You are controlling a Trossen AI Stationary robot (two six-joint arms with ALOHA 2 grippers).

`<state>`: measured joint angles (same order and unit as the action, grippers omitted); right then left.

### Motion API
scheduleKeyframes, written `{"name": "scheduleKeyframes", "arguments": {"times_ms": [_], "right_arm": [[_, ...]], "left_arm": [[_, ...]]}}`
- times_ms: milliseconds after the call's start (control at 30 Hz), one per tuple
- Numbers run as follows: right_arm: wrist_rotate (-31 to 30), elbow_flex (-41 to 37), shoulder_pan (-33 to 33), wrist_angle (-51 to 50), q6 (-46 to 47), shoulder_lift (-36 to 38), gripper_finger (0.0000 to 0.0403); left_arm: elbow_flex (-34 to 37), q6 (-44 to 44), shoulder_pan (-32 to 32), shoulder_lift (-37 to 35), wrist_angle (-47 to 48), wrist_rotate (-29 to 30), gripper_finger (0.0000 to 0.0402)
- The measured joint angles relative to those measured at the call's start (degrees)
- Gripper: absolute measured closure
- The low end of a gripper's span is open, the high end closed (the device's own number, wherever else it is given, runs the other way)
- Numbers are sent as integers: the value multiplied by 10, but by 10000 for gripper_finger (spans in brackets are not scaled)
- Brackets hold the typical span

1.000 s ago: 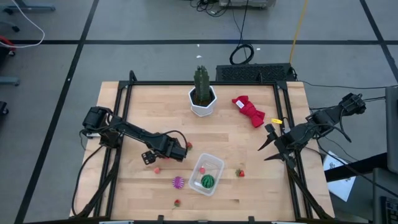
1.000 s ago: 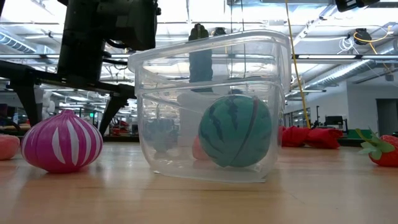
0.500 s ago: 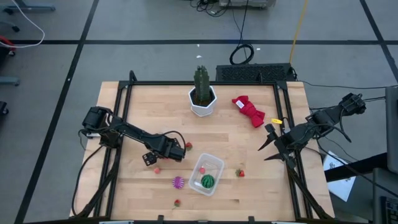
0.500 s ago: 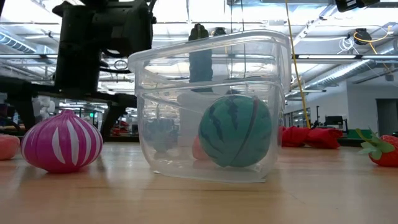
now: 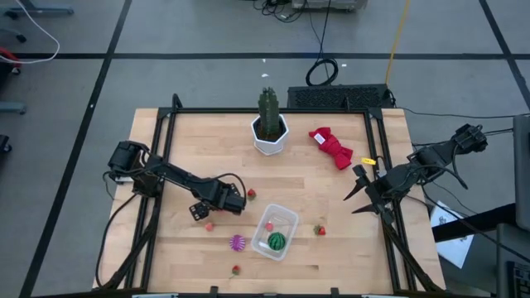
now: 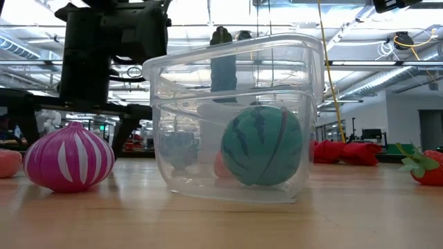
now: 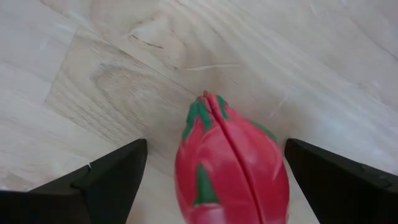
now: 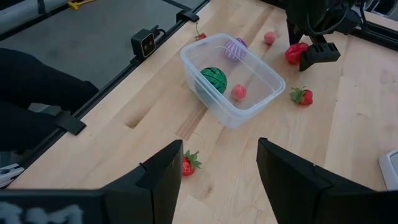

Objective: Pick and placing Produce into tupperware
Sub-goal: Put the red dragon fruit into the transparent bin

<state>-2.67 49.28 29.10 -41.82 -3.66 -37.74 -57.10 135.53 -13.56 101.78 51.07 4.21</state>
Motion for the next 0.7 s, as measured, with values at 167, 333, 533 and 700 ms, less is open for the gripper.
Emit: {"name": "scheduleKeyframes", "arguments": {"times_ms": [167, 333, 533, 700], "right_arm": [[0, 0, 0, 0, 0, 0, 206], [0, 0, 0, 0, 0, 0, 206], [0, 0, 0, 0, 0, 0, 206], [0, 0, 0, 0, 0, 0, 206]], "left_arm": [[0, -5, 3, 0, 0, 0, 14], [0, -8, 5, 1, -1, 2, 69], [1, -4, 5, 1, 0, 11, 144], [1, -2, 5, 2, 0, 13, 182]]}}
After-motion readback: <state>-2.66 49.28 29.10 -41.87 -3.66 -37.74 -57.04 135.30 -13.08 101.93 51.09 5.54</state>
